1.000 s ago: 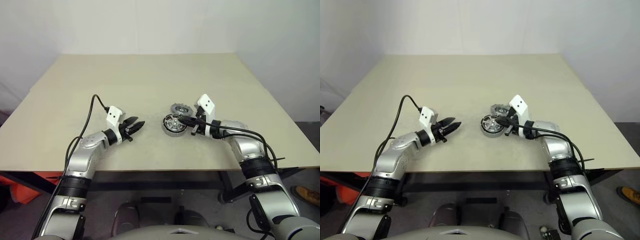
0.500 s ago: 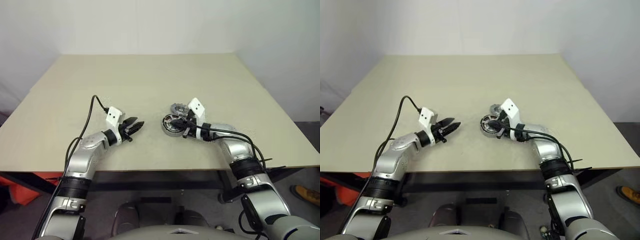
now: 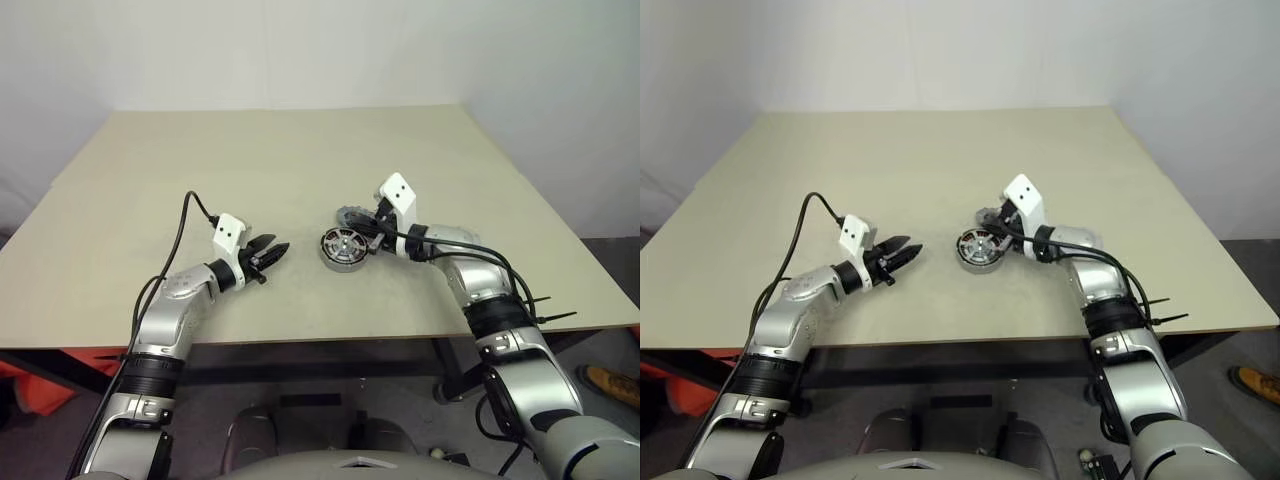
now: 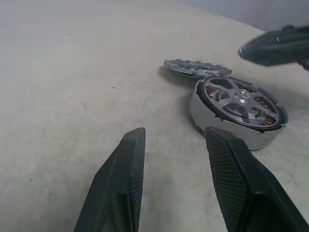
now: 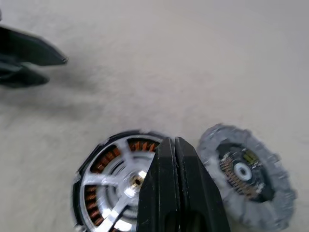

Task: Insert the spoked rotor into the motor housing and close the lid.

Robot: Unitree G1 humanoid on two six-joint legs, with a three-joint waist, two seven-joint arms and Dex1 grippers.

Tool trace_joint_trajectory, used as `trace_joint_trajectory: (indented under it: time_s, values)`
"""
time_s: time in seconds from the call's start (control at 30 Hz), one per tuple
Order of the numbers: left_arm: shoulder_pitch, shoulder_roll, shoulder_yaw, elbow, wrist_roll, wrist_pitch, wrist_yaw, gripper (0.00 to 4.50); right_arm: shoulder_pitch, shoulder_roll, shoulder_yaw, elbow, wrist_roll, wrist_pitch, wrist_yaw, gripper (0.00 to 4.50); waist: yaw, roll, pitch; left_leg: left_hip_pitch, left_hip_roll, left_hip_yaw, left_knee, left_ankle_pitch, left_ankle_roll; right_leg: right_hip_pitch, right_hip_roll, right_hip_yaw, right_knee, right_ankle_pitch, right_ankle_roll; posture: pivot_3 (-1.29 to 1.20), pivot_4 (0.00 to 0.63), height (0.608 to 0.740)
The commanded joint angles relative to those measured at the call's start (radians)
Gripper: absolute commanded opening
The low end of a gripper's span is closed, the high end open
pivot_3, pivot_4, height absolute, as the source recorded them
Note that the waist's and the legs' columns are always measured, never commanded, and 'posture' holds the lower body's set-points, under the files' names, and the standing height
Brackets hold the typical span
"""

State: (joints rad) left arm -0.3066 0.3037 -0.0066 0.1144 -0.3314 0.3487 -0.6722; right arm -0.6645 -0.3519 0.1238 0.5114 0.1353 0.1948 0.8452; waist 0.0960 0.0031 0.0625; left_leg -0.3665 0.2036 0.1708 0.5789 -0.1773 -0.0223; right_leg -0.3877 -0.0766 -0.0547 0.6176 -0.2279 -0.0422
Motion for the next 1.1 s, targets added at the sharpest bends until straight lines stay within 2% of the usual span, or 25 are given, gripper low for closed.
trace_joint_trajectory:
  time_s: [0.03, 0.2, 0.5, 0.63, 0.8, 0.83, 0.9, 1.0, 1.1]
  values:
    - [-0.016, -0.001, 0.005, -0.014, 0.002, -0.023, -0.003, 2.06, -0.041, 0.036, 0.000, 0.101, -0.017, -0.048, -0.010, 0.00, -0.001, 0.000, 0.000, 0.000, 0.000, 0.000, 0.000, 0.000, 0.000, 0.000, 0.000, 0.000, 0.000, 0.000, 0.000, 0.00, 0.000, 0.740]
    - [-0.014, 0.002, 0.010, -0.015, 0.004, -0.025, -0.002, 2.06, -0.050, 0.073, 0.007, 0.203, -0.050, -0.097, -0.039, 0.00, -0.001, 0.000, 0.000, -0.001, 0.000, 0.000, 0.000, 0.000, 0.000, -0.001, 0.000, 0.000, 0.000, 0.000, 0.000, 0.00, 0.000, 0.740]
    - [-0.009, 0.000, 0.009, -0.013, 0.008, -0.033, 0.002, 2.06, -0.035, 0.032, -0.035, 0.002, -0.004, -0.146, 0.016, 0.00, 0.000, 0.000, 0.000, -0.001, 0.000, 0.000, 0.000, 0.000, 0.000, -0.001, 0.000, 0.000, 0.001, 0.000, 0.000, 0.00, 0.000, 0.740]
    - [-0.016, -0.010, -0.005, -0.006, 0.015, -0.041, 0.000, 2.06, -0.047, -0.040, -0.003, -0.052, -0.045, -0.192, 0.072, 0.00, 0.002, 0.000, 0.000, -0.001, 0.000, 0.000, 0.000, 0.000, 0.000, -0.001, 0.000, 0.000, 0.001, 0.000, 0.000, 0.00, 0.000, 0.740]
    - [-0.023, -0.019, -0.012, 0.007, 0.025, -0.053, -0.001, 2.06, -0.078, -0.188, 0.113, -0.036, -0.148, -0.262, 0.255, 0.00, 0.002, 0.000, 0.000, -0.001, 0.000, 0.000, 0.002, 0.000, 0.001, 0.000, 0.000, 0.000, 0.001, 0.000, 0.000, 0.00, 0.000, 0.740]
    - [-0.025, -0.020, -0.011, 0.010, 0.027, -0.054, -0.001, 2.09, -0.093, -0.217, 0.139, -0.015, -0.184, -0.300, 0.276, 0.40, 0.002, 0.000, 0.000, -0.001, 0.000, 0.000, 0.002, 0.000, 0.001, 0.000, 0.000, 0.000, 0.001, 0.000, 0.000, 0.00, 0.000, 0.740]
    - [-0.029, -0.023, -0.011, 0.017, 0.030, -0.059, -0.003, 2.09, -0.134, -0.252, 0.175, 0.045, -0.244, -0.382, 0.290, 0.90, -0.001, 0.000, 0.000, -0.001, 0.000, 0.000, 0.002, 0.000, 0.001, -0.001, 0.000, 0.000, 0.001, 0.000, 0.000, 0.00, 0.000, 0.740]
    - [-0.031, -0.026, -0.010, 0.024, 0.031, -0.064, -0.002, 2.09, -0.206, -0.269, 0.226, 0.142, -0.339, -0.499, 0.256, 1.88, -0.004, 0.000, 0.000, -0.001, 0.000, 0.001, 0.002, 0.000, 0.001, -0.002, 0.000, 0.000, 0.002, 0.000, 0.000, 0.00, 0.000, 0.740]
    - [-0.029, -0.028, -0.011, 0.025, 0.033, -0.069, -0.001, 2.09, -0.290, -0.273, 0.274, 0.248, -0.413, -0.615, 0.252, 1.88, -0.003, 0.000, 0.000, -0.002, 0.001, 0.001, 0.003, 0.000, 0.001, -0.003, 0.000, 0.001, 0.004, 0.000, -0.001, 0.00, 0.000, 0.740]
